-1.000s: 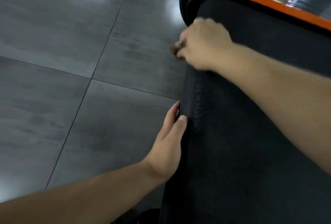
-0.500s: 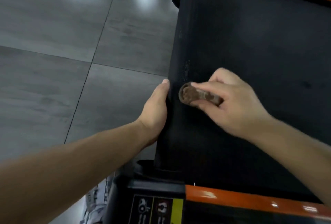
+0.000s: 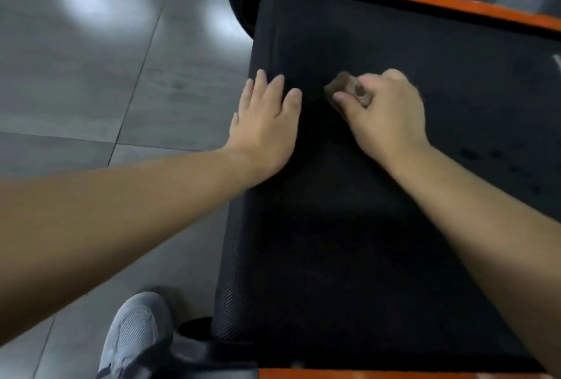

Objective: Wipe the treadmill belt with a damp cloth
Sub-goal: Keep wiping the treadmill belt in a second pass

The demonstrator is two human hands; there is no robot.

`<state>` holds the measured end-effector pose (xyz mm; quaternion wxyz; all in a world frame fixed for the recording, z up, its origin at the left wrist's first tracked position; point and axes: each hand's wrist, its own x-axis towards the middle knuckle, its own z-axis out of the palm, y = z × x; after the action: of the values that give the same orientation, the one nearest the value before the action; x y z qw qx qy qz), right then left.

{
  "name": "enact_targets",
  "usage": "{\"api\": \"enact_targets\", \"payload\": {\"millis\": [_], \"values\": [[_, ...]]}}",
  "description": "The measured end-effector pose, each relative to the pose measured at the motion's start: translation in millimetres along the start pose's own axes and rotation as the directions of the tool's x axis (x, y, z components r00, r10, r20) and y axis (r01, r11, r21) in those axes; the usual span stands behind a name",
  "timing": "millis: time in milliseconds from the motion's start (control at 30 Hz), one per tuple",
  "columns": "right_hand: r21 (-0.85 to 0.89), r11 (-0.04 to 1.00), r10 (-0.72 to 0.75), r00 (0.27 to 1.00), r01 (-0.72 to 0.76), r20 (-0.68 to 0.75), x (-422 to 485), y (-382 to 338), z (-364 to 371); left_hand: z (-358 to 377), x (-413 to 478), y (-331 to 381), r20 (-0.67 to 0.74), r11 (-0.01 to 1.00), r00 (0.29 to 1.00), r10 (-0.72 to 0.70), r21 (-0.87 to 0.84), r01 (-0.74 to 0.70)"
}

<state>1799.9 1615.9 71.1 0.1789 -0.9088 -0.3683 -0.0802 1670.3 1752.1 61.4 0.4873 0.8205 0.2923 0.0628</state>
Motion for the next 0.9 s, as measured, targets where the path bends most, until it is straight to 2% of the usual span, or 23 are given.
{"api": "enact_targets", "payload": {"millis": [100,133,200,267,300,433,467,533,567,600,633,700,733,767,833,867,900], "values": [[0.037,0.984,-0.174,0.984,0.172,0.035,14.1,-13.2,11.7,12.6,4.8,0.7,-0.030,0.979,0.999,-0.019,0.203,0.025],[0.036,0.982,-0.187,0.982,0.185,0.041,28.1,-7.3,14.9,14.4,3.0,-1.2,-0.023,0.957,1.000,0.004,0.291,0.003],[-0.034,0.997,-0.071,0.998,0.070,-0.002,79.3,12.6,21.4,17.2,-0.5,-3.7,-0.012,0.888,0.997,0.071,0.456,-0.058],[-0.029,0.988,0.148,0.986,-0.151,-0.074,132.6,26.3,24.6,19.7,-2.4,-3.5,0.005,0.824,0.984,0.180,0.546,-0.153],[-0.022,0.983,0.181,0.980,-0.184,-0.088,146.9,25.0,30.1,20.7,-3.3,-2.8,0.028,0.793,0.972,0.233,0.573,-0.207],[-0.006,0.998,-0.070,0.998,0.070,0.000,151.2,7.3,48.4,21.3,-4.6,-2.5,0.083,0.743,0.961,0.263,0.618,-0.257],[-0.020,0.999,-0.044,0.999,0.044,-0.005,159.5,16.1,45.1,21.7,-4.2,-3.0,0.083,0.738,0.960,0.269,0.623,-0.261],[-0.045,0.986,0.159,0.986,-0.161,-0.051,182.7,36.7,36.8,23.9,-4.2,-3.3,0.086,0.731,0.956,0.279,0.627,-0.270],[-0.071,0.973,0.215,0.974,-0.220,-0.075,188.6,40.7,35.0,24.3,-4.2,-3.6,0.082,0.729,0.955,0.285,0.628,-0.272],[-0.106,0.973,0.197,0.976,-0.206,-0.090,186.9,37.4,37.4,24.4,-4.3,-3.8,0.078,0.731,0.954,0.288,0.626,-0.272],[-0.131,0.983,0.114,0.990,-0.125,-0.083,181.0,28.5,40.6,24.4,-4.7,-4.3,0.074,0.733,0.953,0.293,0.623,-0.273],[-0.090,0.996,-0.028,1.000,0.028,-0.005,164.7,17.7,46.4,24.6,-4.6,-5.8,0.066,0.732,0.951,0.302,0.623,-0.276],[-0.071,0.996,-0.051,0.999,0.052,0.007,160.7,24.0,43.7,24.9,-4.8,-6.0,0.064,0.731,0.949,0.309,0.622,-0.280],[-0.073,0.997,-0.018,1.000,0.018,-0.002,164.6,37.1,38.0,25.5,-5.1,-6.0,0.061,0.730,0.947,0.316,0.621,-0.284],[-0.071,0.978,0.190,0.979,-0.195,-0.069,177.8,61.2,27.4,26.7,-5.2,-5.9,0.053,0.730,0.943,0.328,0.619,-0.288],[-0.072,0.968,0.233,0.967,-0.240,-0.101,178.7,64.3,28.1,27.1,-4.9,-6.1,0.050,0.729,0.943,0.329,0.622,-0.287],[-0.082,0.975,0.196,0.973,-0.206,-0.122,173.4,59.5,31.5,27.0,-5.1,-6.4,0.049,0.726,0.943,0.328,0.626,-0.285]]}}
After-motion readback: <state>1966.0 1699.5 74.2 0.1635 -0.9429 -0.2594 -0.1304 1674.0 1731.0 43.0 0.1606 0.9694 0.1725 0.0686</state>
